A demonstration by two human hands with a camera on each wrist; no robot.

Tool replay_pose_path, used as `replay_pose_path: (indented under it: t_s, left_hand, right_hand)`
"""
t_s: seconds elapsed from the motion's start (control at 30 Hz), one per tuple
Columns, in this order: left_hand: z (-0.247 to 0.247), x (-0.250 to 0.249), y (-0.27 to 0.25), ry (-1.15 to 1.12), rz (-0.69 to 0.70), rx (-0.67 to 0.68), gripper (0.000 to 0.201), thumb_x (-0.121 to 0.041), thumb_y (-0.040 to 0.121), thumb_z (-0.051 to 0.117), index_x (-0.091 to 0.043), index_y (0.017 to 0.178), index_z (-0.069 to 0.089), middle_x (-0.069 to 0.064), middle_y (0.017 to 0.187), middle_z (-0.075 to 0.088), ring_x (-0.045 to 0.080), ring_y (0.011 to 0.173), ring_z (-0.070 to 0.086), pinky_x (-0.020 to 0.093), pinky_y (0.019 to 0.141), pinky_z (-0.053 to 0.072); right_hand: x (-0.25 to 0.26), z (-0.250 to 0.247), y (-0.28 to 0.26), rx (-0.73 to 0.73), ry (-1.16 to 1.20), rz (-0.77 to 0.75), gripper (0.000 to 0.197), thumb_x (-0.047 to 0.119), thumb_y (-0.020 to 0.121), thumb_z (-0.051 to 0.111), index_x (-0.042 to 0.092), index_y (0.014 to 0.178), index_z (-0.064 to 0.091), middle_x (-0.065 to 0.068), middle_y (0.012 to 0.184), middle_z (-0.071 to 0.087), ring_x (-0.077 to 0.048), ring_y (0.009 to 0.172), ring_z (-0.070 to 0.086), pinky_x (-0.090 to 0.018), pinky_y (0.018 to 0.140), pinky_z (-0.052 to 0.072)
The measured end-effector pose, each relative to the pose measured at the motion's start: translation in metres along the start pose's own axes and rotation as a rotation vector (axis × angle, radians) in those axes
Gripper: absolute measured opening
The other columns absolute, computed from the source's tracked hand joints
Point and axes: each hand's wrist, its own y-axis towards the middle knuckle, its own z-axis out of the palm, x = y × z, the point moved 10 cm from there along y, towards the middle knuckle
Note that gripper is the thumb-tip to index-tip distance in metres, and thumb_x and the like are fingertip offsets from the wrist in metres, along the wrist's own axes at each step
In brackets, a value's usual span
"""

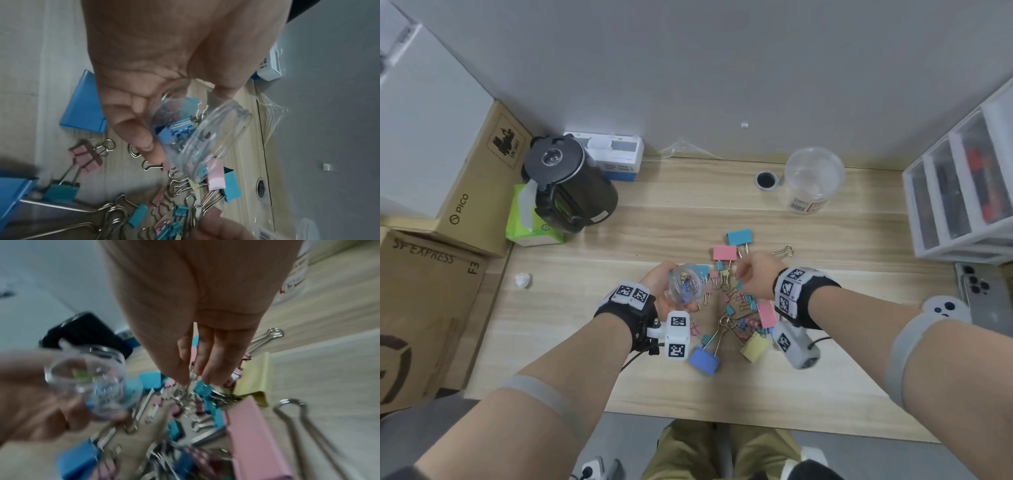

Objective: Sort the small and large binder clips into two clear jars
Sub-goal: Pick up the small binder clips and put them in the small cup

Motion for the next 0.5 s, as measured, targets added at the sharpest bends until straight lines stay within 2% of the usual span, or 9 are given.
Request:
replay_pose_path:
  t_s: [0.07, 0.17, 0.27, 0.37, 0.43, 0.5]
  left_hand:
    - [-0.005, 0.002, 0.001, 0.035, -0.023, -0.024, 0.041, -0.036, 0.099, 0.042, -0.002, 0.114, 0.061, 0.020, 0.085, 0.067, 0.030, 0.062, 0.061, 0.029, 0.049, 0.053]
    - [-0.008, 0.005, 0.003, 0.057, -0.040, -0.011, 0.046, -0.041, 0.099, 0.040, -0.003, 0.115, 0.061, 0.019, 0.083, 0.070, 0.030, 0.057, 0.062, 0.028, 0.054, 0.051]
    - [-0.011, 0.003, 0.005, 0.058, -0.018, -0.006, 0.045, -0.041, 0.101, 0.037, -0.003, 0.110, 0.061, 0.018, 0.072, 0.071, 0.028, 0.055, 0.060, 0.030, 0.059, 0.045]
    - [-0.012, 0.002, 0.003, 0.075, -0.016, -0.015, 0.045, -0.042, 0.101, 0.038, -0.004, 0.109, 0.061, 0.019, 0.078, 0.069, 0.027, 0.058, 0.058, 0.028, 0.053, 0.046]
    - [-0.012, 0.001, 0.003, 0.081, -0.018, -0.019, 0.046, -0.043, 0.101, 0.038, -0.003, 0.109, 0.060, 0.019, 0.079, 0.067, 0.027, 0.061, 0.056, 0.027, 0.051, 0.047]
    - [-0.011, 0.000, 0.004, 0.085, -0.010, -0.019, 0.046, -0.041, 0.102, 0.037, -0.002, 0.105, 0.061, 0.018, 0.072, 0.068, 0.027, 0.061, 0.056, 0.028, 0.053, 0.046]
  right_hand:
    - [-0.008, 0.011, -0.003, 0.058, -0.185, -0.024, 0.028, 0.008, 0.078, 0.070, 0.023, 0.101, 0.065, 0.008, 0.097, 0.062, -0.014, 0.091, 0.063, -0.034, 0.084, 0.058]
    - [-0.016, 0.015, -0.003, 0.058, -0.333, -0.055, 0.037, 0.008, 0.076, 0.069, 0.025, 0.108, 0.061, 0.006, 0.104, 0.059, -0.015, 0.093, 0.060, -0.031, 0.080, 0.056]
    - [-0.024, 0.011, -0.005, 0.046, -0.374, -0.067, 0.033, 0.010, 0.076, 0.071, 0.025, 0.102, 0.058, 0.006, 0.101, 0.058, -0.016, 0.090, 0.060, -0.030, 0.076, 0.055]
    - [-0.030, 0.003, -0.006, 0.009, -0.386, -0.070, 0.029, 0.023, 0.077, 0.076, 0.022, 0.095, 0.054, 0.002, 0.100, 0.057, -0.017, 0.087, 0.059, -0.034, 0.077, 0.055]
    - [-0.031, -0.001, -0.006, -0.010, -0.352, -0.063, 0.036, 0.025, 0.074, 0.077, 0.022, 0.100, 0.052, 0.002, 0.100, 0.057, -0.017, 0.087, 0.057, -0.033, 0.076, 0.053]
    - [-0.026, 0.001, -0.006, -0.019, -0.328, -0.080, 0.047, 0.027, 0.072, 0.078, 0.023, 0.111, 0.052, 0.003, 0.104, 0.056, -0.016, 0.091, 0.055, -0.031, 0.078, 0.051]
